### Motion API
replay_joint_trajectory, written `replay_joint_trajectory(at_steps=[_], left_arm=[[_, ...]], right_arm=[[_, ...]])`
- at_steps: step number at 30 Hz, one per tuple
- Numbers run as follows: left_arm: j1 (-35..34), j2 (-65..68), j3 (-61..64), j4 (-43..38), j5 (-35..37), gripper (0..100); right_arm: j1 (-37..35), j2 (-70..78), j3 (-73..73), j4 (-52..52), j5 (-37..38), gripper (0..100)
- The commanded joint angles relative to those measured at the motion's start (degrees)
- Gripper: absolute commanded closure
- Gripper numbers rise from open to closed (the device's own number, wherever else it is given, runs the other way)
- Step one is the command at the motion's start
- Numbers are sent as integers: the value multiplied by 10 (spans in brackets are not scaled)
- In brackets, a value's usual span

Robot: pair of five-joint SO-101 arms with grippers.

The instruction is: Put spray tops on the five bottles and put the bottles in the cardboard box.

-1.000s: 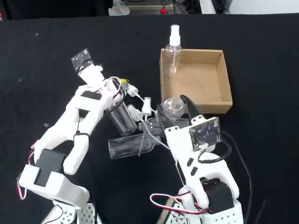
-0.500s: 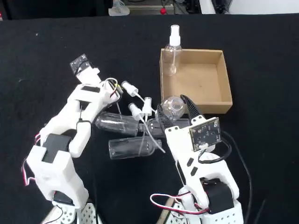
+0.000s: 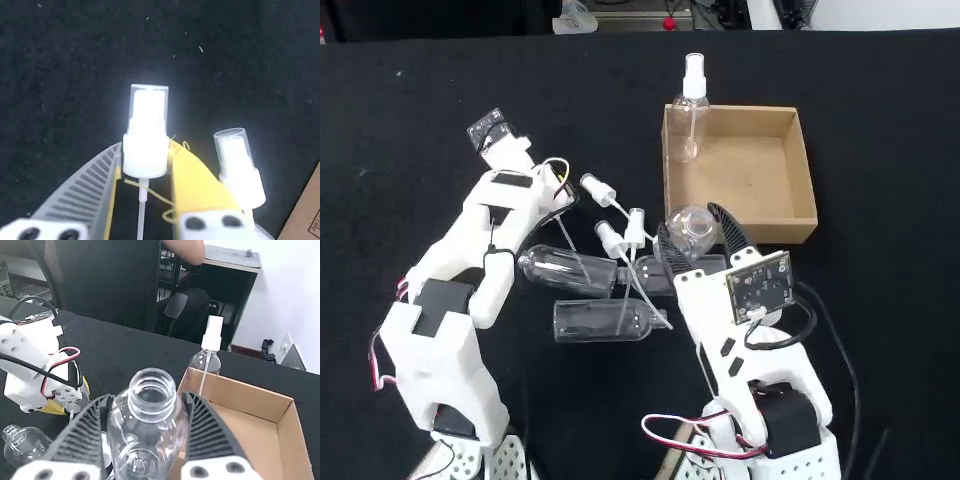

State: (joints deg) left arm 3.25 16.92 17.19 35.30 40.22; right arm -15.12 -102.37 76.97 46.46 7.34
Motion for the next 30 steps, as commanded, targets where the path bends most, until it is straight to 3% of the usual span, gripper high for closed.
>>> replay_joint_trajectory(at_steps=[1, 14, 17, 25, 28, 30], left_arm=[[-45, -4, -39, 4, -4, 947], [-297, -94, -266, 149, -18, 945], [-359, -98, -296, 203, -128, 945], [-421, -71, -259, 448, -590, 945], [-404, -70, -255, 544, -674, 945], [-388, -70, -236, 556, -704, 945]], right_arm=[[8, -9, 0, 3, -3, 988], [6, -9, 3, 3, -3, 988], [5, -9, 9, 1, -4, 988], [5, -9, 8, 1, -6, 988], [5, -9, 8, 1, -6, 988], [5, -9, 8, 2, -6, 988]])
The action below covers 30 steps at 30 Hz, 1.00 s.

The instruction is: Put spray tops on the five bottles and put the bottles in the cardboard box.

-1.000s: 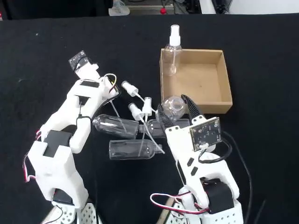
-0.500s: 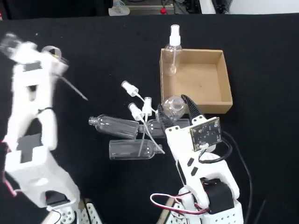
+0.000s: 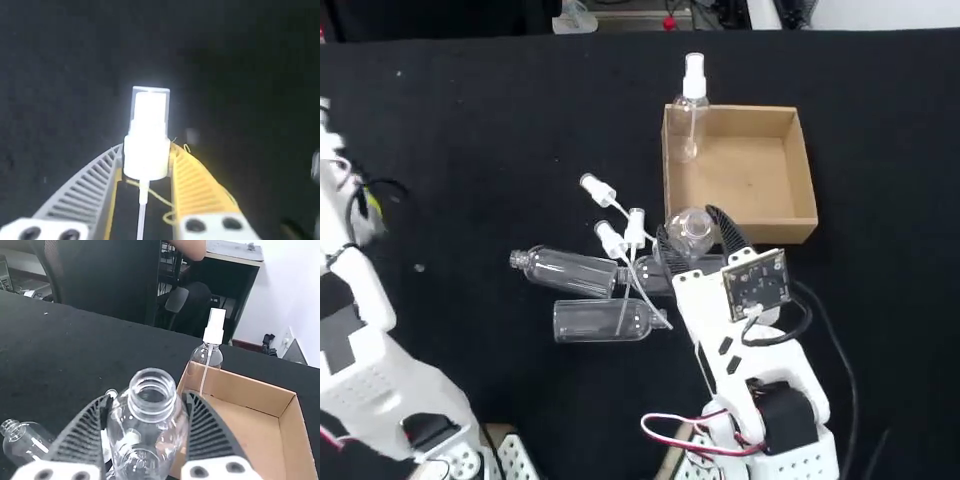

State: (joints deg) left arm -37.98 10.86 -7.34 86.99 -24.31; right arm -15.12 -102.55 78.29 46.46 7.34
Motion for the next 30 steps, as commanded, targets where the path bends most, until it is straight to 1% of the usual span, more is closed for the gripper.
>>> replay_joint_trajectory(at_steps=[1, 4, 8, 11, 13, 15, 18, 20, 26, 30], left_arm=[[29, -12, 20, 39, -73, 945], [22, -10, 56, 29, -127, 945], [-46, -16, 122, -29, -225, 945], [-95, -15, 148, -33, -301, 945], [-114, -15, 158, -33, -329, 944], [-128, -12, 160, -33, -346, 911], [-137, -11, 160, -33, -374, 815], [-140, -11, 160, -33, -394, 770], [-133, -11, 155, -35, -440, 775], [-109, -11, 161, -33, -440, 772]], right_arm=[[5, -7, -5, 2, -6, 988], [6, -7, -4, 3, -6, 988], [5, -7, -4, 3, -6, 988], [5, -7, -4, 3, -6, 988], [5, -7, -4, 3, -6, 988], [5, -7, -4, 3, -6, 988], [5, -7, -4, 3, -6, 988], [5, -7, -4, 3, -6, 988], [5, -7, -4, 3, -6, 988], [5, -7, -4, 3, -6, 988]])
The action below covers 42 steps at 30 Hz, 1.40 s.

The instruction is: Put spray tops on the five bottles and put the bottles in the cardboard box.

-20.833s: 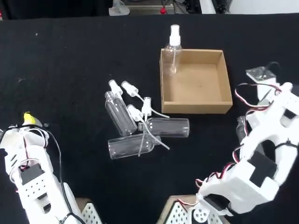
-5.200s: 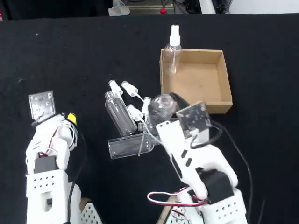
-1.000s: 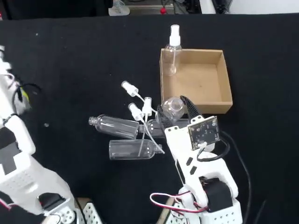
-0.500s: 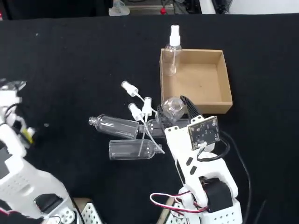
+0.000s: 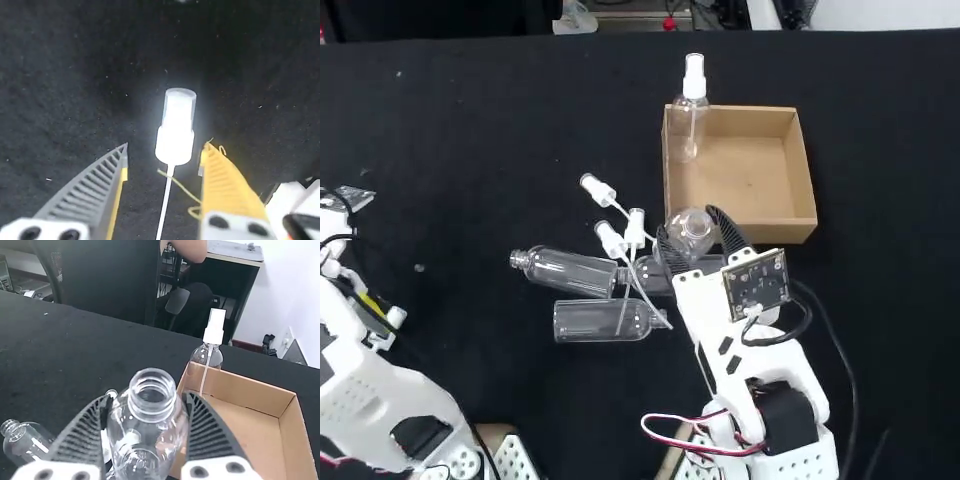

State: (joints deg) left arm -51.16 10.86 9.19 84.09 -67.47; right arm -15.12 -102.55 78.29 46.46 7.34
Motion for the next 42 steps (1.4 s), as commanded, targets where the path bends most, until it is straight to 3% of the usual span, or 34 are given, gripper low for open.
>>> replay_joint_trajectory(at_steps=[1, 8, 12, 22, 31, 42], left_arm=[[28, -10, -1, -2, -9, 772], [46, -10, 22, 25, -20, 772], [43, -10, 44, 0, -51, 772], [21, -10, 106, -105, -51, 772], [-6, -12, 103, -105, -96, 772], [20, -12, 128, -92, -96, 776]], right_arm=[[5, -7, -4, 3, -5, 988], [5, -7, -3, 3, -4, 988], [6, -7, -3, 3, -4, 988], [5, -7, -3, 3, -4, 988], [5, -7, -3, 3, -4, 988], [5, -7, -3, 3, -4, 988]])
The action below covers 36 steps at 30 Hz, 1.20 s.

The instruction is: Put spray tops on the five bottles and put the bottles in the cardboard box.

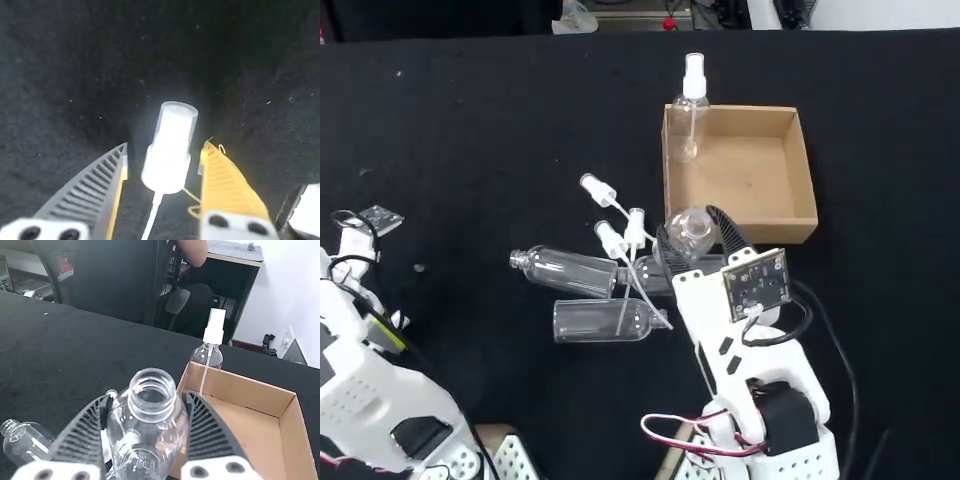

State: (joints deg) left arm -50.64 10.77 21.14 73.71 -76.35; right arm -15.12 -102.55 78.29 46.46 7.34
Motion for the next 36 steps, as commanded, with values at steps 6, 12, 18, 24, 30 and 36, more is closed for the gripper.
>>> replay_joint_trajectory(at_steps=[6, 12, 18, 24, 30, 36], left_arm=[[25, -16, 22, 13, -7, 777], [22, -17, 21, 15, -7, 902], [23, -24, 0, 62, -7, 960], [43, -142, -85, 211, -1, 970], [142, -348, -112, 258, 147, 970], [400, -534, -169, 249, 442, 970]], right_arm=[[6, -7, -3, 3, -3, 988], [6, -7, -3, 3, -3, 988], [5, -7, -3, 3, -5, 988], [2, -7, -3, 3, -7, 988], [-58, -7, -3, 3, -7, 988], [-112, -7, 14, 3, -7, 988]])
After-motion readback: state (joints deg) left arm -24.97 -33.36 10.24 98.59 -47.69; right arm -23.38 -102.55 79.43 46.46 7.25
